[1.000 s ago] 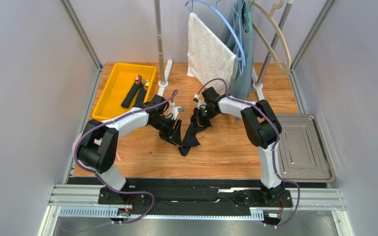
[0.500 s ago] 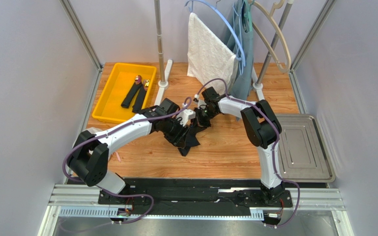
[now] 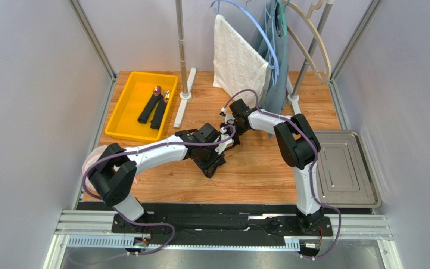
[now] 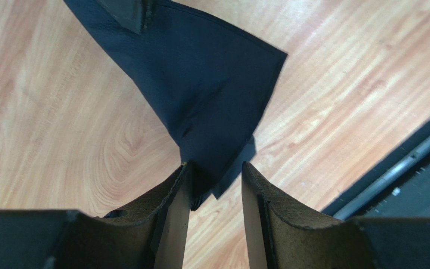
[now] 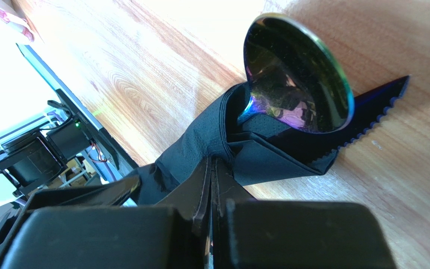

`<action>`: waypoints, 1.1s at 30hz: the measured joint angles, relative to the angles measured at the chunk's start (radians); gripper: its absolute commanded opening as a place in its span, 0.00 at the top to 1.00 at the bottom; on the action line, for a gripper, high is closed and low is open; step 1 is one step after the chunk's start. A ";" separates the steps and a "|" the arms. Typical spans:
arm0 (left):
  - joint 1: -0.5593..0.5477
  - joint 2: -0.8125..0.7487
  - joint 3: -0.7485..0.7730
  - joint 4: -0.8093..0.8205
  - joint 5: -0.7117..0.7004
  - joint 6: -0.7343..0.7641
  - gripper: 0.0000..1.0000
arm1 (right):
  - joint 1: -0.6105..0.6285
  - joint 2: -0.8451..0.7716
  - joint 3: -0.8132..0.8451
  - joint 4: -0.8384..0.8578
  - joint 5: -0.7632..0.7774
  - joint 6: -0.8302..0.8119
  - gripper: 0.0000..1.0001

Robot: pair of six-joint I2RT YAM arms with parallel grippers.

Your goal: Place the utensils on the paper napkin and roll it up

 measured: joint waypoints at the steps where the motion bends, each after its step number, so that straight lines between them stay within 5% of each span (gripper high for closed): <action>1: -0.003 0.009 0.003 0.000 -0.012 0.002 0.56 | 0.000 0.000 0.000 0.000 0.000 0.000 1.00; 11: -0.043 0.061 0.017 0.003 -0.131 0.036 0.52 | 0.000 0.000 0.000 0.000 0.000 0.000 1.00; 15: -0.042 0.064 0.023 -0.007 -0.149 0.033 0.38 | 0.000 0.000 0.000 0.000 0.000 0.000 1.00; 33: 0.055 0.045 0.060 -0.083 -0.027 -0.089 0.44 | 0.000 0.000 0.000 0.000 0.001 0.000 1.00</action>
